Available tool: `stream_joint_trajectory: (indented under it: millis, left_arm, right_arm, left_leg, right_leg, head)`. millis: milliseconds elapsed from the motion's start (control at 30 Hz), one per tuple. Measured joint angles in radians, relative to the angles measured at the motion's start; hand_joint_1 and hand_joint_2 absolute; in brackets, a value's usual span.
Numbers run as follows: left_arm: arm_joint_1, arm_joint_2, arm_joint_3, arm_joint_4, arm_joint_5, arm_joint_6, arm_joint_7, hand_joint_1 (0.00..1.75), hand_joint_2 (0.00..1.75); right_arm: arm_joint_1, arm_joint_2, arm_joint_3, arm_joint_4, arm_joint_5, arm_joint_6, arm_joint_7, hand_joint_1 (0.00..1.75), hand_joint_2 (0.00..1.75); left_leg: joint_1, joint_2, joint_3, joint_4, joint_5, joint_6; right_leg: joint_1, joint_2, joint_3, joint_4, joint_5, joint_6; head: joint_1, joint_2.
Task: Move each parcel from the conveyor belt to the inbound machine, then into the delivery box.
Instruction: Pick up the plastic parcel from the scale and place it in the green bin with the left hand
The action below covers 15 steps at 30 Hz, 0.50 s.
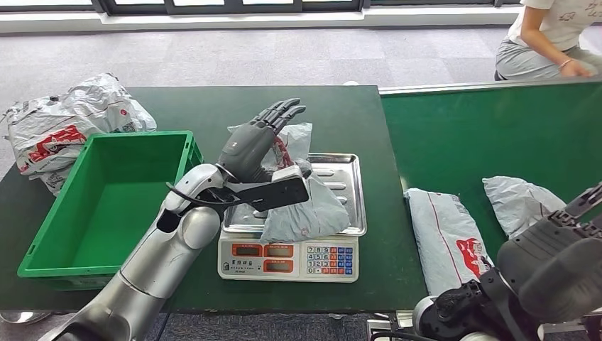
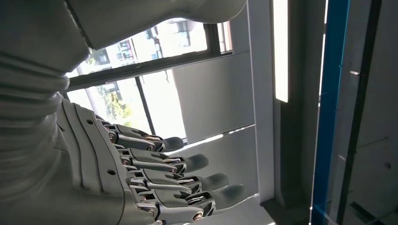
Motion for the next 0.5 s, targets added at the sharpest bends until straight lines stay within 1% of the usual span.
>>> stream_joint_trajectory:
  millis: [67,167,333,500]
  left_arm:
    - [-0.046,-0.017,-0.035,0.061,-0.007,-0.038,0.007,0.00,1.75]
    - [-0.092,-0.039,-0.078,0.135,-0.007,-0.058,0.007,0.00,1.75]
    - [-0.142,-0.069,-0.137,0.240,0.012,-0.057,-0.009,0.00,1.75]
    - [-0.164,-0.092,-0.180,0.315,0.025,-0.053,-0.013,0.00,1.75]
  right_arm:
    - [-0.005,-0.001,0.000,0.003,-0.010,0.001,0.000,0.00,1.75]
    - [-0.008,-0.001,0.000,0.008,-0.016,0.002,0.000,0.00,1.75]
    - [-0.017,-0.002,0.004,0.015,-0.010,0.011,0.027,0.00,1.75]
    - [-0.028,-0.002,0.009,0.023,-0.002,0.020,0.046,0.00,1.75]
  left_leg:
    - [0.000,0.000,0.000,0.000,0.000,0.000]
    - [0.000,0.000,0.000,0.000,0.000,0.000]
    - [0.000,0.000,-0.001,0.000,0.000,0.000]
    - [0.000,0.000,-0.001,0.000,0.000,0.000]
  right_leg:
    - [0.000,0.000,0.000,0.000,0.000,0.000]
    - [0.000,0.000,0.000,0.000,0.000,0.000]
    - [0.000,0.000,0.000,0.000,0.000,0.000]
    - [0.000,0.000,-0.001,0.000,0.000,0.000]
  head:
    - [0.000,0.000]
    - [0.000,0.000]
    - [0.000,0.000]
    - [0.000,0.000]
